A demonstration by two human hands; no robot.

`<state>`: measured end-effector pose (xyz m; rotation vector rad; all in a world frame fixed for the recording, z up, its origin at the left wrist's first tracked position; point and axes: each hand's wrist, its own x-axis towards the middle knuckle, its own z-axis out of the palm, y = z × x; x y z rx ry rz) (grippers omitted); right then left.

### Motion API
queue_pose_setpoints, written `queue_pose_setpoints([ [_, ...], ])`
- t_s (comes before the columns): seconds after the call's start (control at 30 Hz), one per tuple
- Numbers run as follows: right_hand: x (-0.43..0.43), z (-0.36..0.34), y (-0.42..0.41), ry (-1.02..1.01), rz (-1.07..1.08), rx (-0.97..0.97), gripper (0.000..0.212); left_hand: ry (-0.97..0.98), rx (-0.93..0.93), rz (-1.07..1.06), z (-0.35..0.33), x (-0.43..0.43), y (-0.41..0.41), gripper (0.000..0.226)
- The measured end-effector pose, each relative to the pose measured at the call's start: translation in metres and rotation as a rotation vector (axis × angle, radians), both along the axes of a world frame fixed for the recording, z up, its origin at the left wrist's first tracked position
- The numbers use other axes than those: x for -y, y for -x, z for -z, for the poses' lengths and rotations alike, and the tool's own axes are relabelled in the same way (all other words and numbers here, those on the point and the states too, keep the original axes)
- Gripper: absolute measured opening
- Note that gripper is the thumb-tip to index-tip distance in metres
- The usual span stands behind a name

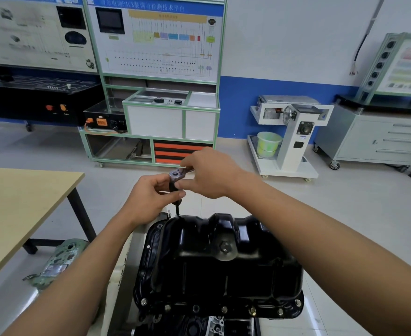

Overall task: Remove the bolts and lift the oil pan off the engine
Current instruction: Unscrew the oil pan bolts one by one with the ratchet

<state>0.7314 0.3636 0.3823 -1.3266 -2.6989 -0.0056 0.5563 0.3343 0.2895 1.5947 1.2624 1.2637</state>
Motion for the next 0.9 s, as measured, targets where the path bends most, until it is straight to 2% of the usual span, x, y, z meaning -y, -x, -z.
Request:
queue_pose_setpoints([
  [0.2, 0.005, 0.012, -0.031, -0.123, 0.165, -0.117, 0.041, -0.032, -0.028, -0.130, 0.002, 0.001, -0.014, 0.017],
  [0.27, 0.009, 0.012, -0.041, -0.087, 0.198, -0.146, 0.044, -0.054, -0.030, -0.184, 0.003, 0.001, -0.017, 0.017],
  [0.37, 0.017, 0.013, -0.049, -0.040, 0.190, -0.137, 0.030, -0.081, -0.030, -0.265, 0.004, 0.000, -0.022, 0.018],
  [0.53, 0.037, 0.013, -0.049, 0.054, 0.149, -0.174, 0.025, -0.096, -0.020, -0.387, 0.005, -0.006, -0.031, 0.015],
  [0.73, 0.051, 0.008, -0.047, 0.196, 0.097, -0.180, 0.022, -0.110, -0.047, -0.315, 0.007, -0.006, -0.029, 0.011],
  [0.8, 0.046, 0.003, -0.051, 0.161, 0.104, -0.140, 0.021, -0.081, -0.043, -0.254, 0.008, -0.004, -0.025, 0.008],
  [0.9, 0.027, 0.002, -0.053, 0.071, 0.151, -0.076, 0.032, -0.012, -0.119, -0.153, 0.009, 0.000, -0.018, 0.004],
])
